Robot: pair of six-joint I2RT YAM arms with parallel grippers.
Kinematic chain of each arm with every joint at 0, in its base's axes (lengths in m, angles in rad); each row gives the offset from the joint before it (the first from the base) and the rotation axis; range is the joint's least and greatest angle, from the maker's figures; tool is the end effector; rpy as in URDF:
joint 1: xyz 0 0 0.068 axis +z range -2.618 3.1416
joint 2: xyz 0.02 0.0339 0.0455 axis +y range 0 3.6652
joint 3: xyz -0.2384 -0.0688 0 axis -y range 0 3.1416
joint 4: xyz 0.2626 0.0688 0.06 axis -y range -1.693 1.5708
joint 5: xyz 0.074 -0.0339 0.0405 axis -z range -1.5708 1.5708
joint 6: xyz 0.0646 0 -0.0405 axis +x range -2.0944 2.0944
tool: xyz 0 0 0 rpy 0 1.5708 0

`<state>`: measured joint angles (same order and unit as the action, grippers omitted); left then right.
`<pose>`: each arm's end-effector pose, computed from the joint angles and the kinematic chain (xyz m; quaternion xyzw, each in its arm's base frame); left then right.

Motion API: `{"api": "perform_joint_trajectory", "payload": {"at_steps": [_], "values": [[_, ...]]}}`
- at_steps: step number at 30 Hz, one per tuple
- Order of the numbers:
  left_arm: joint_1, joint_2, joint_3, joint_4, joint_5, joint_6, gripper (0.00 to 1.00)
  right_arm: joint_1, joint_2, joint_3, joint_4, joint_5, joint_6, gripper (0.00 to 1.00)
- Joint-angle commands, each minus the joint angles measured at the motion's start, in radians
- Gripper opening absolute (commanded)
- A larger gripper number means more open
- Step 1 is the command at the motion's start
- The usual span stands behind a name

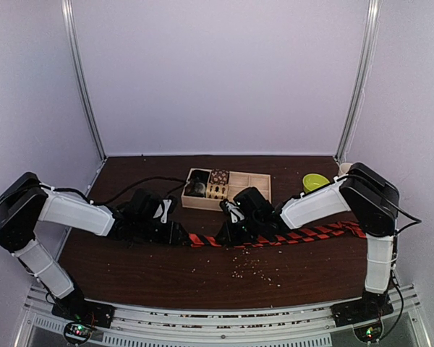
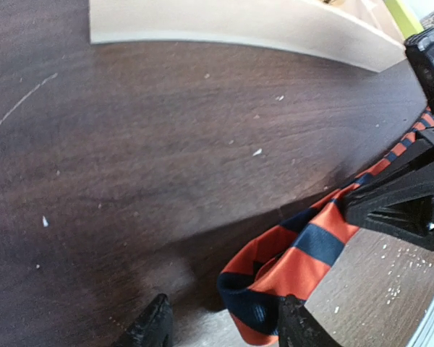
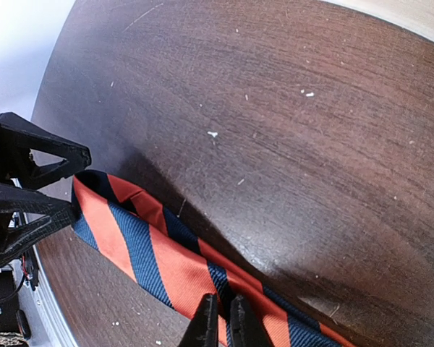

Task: Roll the ties
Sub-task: Pick up the tie from the center of the board.

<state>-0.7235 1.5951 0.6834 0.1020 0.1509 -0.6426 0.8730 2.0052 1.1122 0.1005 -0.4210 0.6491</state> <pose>0.2403 -0.2252 0.0812 0.0654 0.9239 -0.2880 0.2431 0.2529 0.3427 0.0681 -0.1799 0.8903 0.3959 0.1353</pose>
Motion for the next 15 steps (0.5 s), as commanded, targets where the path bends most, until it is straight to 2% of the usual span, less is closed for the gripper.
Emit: {"api": "perform_joint_trajectory", "payload": {"at_steps": [1,4,11,15], "values": [[0.009,0.032,0.023,0.019,0.031,-0.017,0.5,0.008,0.025,-0.005,-0.021,0.033,-0.015,0.09],[0.007,0.052,0.034,0.061,0.095,-0.01,0.42,0.008,0.027,-0.009,-0.018,0.036,-0.014,0.09],[-0.009,-0.01,0.043,0.132,0.166,0.026,0.1,0.01,0.03,-0.009,-0.015,0.034,-0.008,0.09],[-0.039,0.005,0.07,0.159,0.195,0.025,0.01,0.009,0.031,-0.001,-0.015,0.03,-0.009,0.09]]}}
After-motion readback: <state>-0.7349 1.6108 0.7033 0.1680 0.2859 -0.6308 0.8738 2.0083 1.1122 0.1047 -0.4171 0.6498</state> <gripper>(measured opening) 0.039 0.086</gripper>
